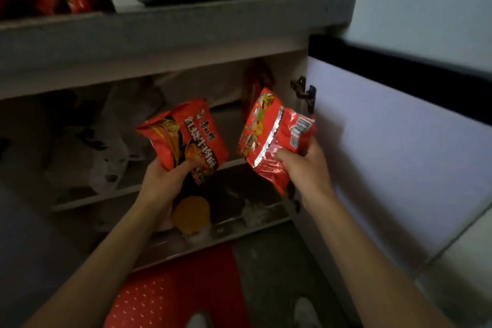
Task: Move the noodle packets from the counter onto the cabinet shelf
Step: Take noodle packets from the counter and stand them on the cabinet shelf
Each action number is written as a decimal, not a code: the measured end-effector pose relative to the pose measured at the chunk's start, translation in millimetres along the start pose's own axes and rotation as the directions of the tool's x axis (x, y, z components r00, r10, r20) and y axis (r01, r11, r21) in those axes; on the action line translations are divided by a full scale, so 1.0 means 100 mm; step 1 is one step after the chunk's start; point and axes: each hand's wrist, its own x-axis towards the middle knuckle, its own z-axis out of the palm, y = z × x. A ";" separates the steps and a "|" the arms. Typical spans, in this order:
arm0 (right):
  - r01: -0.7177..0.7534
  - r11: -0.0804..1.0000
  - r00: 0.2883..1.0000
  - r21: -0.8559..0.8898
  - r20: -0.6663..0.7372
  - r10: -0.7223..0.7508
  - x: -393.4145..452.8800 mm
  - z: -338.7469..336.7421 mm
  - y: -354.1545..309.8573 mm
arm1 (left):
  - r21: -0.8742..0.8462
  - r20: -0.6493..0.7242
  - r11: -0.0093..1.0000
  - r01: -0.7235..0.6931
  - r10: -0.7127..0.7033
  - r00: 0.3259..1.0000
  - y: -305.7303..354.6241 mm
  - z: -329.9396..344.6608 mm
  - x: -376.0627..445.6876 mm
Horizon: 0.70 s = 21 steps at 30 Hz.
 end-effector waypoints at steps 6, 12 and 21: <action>-0.053 0.993 0.989 -0.102 -0.140 0.039 0.66 0.15 0.25 | 0.099 -0.019 0.995 0.031 -0.030 0.999 -0.44 0.42 0.79; 0.011 0.951 0.985 -0.310 -0.162 -0.064 0.98 0.08 0.30 | 0.185 -0.010 0.982 0.041 -0.040 0.999 -0.60 0.99 1.53; 0.098 0.839 0.983 -0.536 -0.078 -0.165 1.12 -0.01 0.46 | 0.312 0.166 0.933 -0.178 0.131 0.977 -0.76 1.62 2.18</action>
